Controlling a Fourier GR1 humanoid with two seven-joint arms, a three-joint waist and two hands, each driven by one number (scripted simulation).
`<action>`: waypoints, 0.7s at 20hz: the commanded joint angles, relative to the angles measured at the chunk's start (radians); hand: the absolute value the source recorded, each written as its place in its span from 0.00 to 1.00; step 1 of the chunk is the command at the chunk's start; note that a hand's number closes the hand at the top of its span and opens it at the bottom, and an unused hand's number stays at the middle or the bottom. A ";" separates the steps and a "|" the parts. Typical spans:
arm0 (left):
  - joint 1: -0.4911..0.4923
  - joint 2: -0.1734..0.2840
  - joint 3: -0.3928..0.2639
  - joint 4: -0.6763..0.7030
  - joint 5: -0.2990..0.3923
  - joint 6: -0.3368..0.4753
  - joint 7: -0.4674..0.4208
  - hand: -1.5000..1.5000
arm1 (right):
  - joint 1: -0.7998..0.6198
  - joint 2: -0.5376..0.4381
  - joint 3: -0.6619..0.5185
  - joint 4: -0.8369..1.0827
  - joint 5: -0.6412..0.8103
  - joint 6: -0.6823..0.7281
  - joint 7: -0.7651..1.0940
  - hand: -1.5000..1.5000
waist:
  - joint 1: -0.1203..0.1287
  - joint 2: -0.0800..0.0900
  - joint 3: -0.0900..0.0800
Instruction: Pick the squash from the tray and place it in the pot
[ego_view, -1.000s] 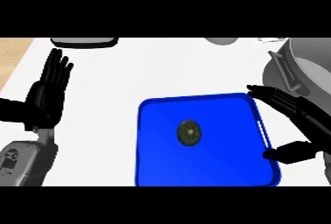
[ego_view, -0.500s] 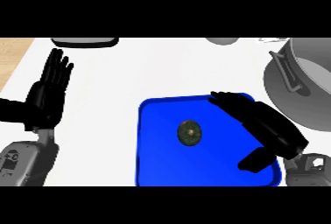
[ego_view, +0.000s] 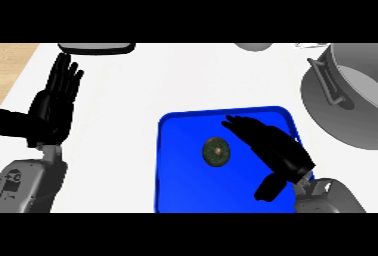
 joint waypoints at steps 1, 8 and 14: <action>0.019 -0.016 0.029 -0.026 -0.015 -0.023 0.013 0.50 | 0.026 0.026 -0.012 0.031 0.056 0.000 -0.077 0.00 | -0.001 0.000 0.000; 0.062 -0.038 0.037 -0.061 -0.027 -0.054 0.013 0.50 | -0.027 0.129 -0.003 0.122 0.137 -0.082 -0.125 0.00 | 0.002 0.000 0.000; -0.021 -0.030 0.070 -0.031 -0.033 -0.058 0.073 0.50 | -0.033 0.158 0.002 0.170 0.240 -0.079 -0.053 0.00 | 0.000 0.000 0.000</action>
